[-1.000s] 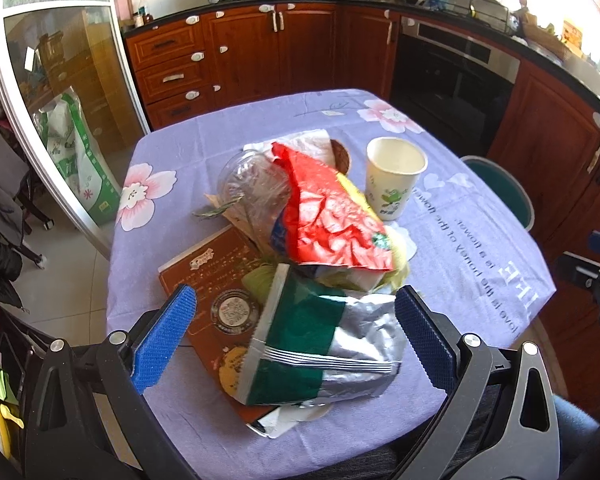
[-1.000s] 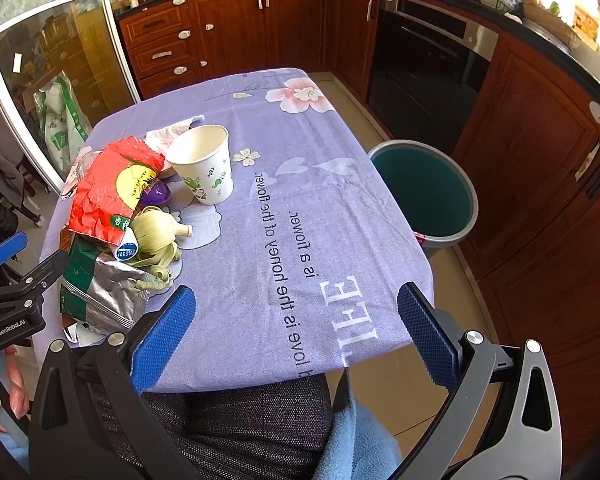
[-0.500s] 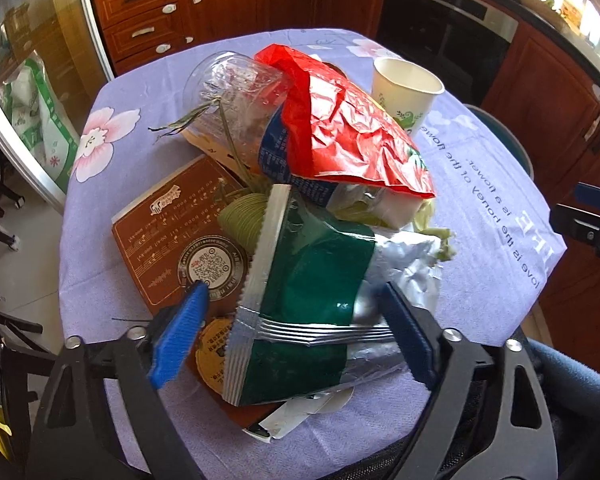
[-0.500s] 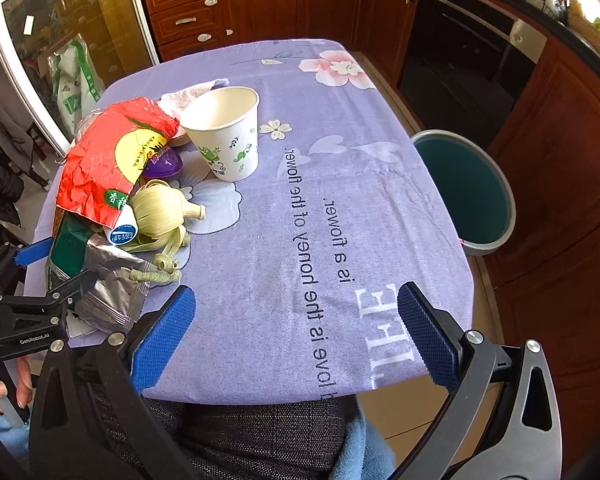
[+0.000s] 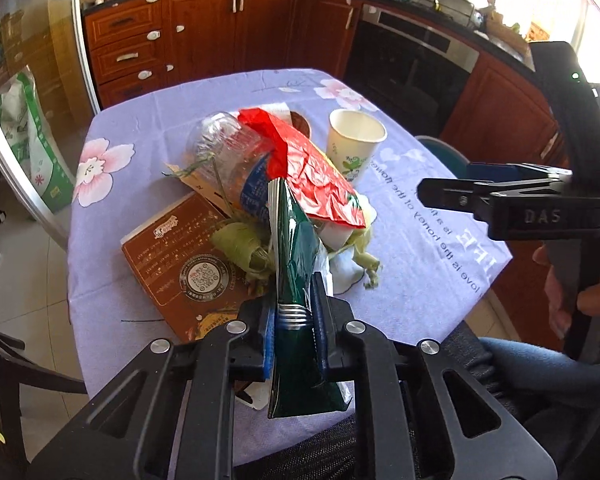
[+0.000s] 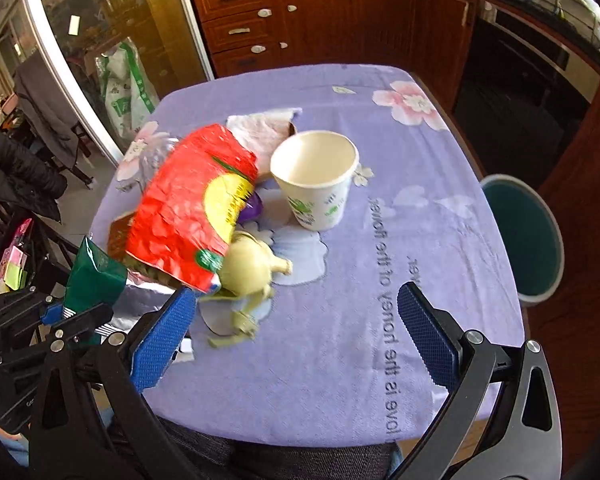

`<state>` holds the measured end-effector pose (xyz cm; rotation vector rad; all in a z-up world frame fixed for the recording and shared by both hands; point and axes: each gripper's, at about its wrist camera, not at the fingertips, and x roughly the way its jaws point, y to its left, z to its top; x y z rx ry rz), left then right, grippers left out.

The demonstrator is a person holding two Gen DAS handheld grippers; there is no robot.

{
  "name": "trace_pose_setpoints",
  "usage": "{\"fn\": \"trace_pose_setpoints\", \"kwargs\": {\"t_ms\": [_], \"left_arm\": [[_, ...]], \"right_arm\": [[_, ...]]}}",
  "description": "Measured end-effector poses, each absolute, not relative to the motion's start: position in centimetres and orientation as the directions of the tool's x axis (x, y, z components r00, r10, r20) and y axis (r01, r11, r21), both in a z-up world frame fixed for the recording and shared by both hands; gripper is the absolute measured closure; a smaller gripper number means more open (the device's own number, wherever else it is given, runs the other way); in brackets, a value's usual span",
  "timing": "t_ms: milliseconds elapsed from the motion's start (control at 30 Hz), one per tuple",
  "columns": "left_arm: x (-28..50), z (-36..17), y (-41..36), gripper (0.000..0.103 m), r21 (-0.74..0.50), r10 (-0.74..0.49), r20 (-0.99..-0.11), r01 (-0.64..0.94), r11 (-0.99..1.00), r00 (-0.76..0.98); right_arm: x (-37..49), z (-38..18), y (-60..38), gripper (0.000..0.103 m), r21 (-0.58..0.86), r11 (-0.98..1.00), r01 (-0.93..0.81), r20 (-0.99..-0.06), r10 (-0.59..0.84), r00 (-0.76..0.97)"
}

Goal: Collect trash
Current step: 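Grasp the green-and-silver chip bag with the left tool while the right tool grasps the red snack bag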

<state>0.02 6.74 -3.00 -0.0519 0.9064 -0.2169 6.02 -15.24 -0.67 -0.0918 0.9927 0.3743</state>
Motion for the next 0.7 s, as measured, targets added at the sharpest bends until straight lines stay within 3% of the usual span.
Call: {"fn": "trace_pose_setpoints", "kwargs": {"t_ms": [367,400,467,567,667,700], "left_arm": [[-0.5,-0.7,10.7,0.087,-0.27,-0.266,-0.736,0.091,0.959,0.622],[-0.4,-0.7,10.9,0.087,-0.275,-0.269,-0.739,0.087,0.957,0.617],[-0.3,-0.8,10.9,0.087,-0.281,-0.275,-0.744,0.089,0.956,0.608],[-0.4,-0.8,10.7,0.087,-0.272,-0.27,-0.746,0.091,0.958,0.609],[-0.4,-0.3,10.5,0.087,-0.269,-0.268,-0.743,0.093,0.958,0.613],[-0.4,-0.1,10.3,0.087,-0.266,-0.268,-0.741,0.097,0.959,0.616]], "right_arm": [[10.2,-2.1,-8.3,0.009,0.214,0.862,-0.46,-0.822,0.413,0.392],[10.6,-2.6,-7.9,0.012,0.233,0.855,-0.462,-0.828,0.424,0.367],[11.1,-3.6,-7.5,0.032,0.268,0.845,-0.463,-0.838,0.441,0.32],[10.8,-3.8,-7.2,0.05,0.287,0.827,-0.484,-0.831,0.467,0.304],[9.8,-2.7,-7.2,0.065,0.25,0.82,-0.515,-0.819,0.463,0.338],[9.6,-2.3,-7.4,0.065,0.251,0.817,-0.52,-0.814,0.469,0.343]]}}
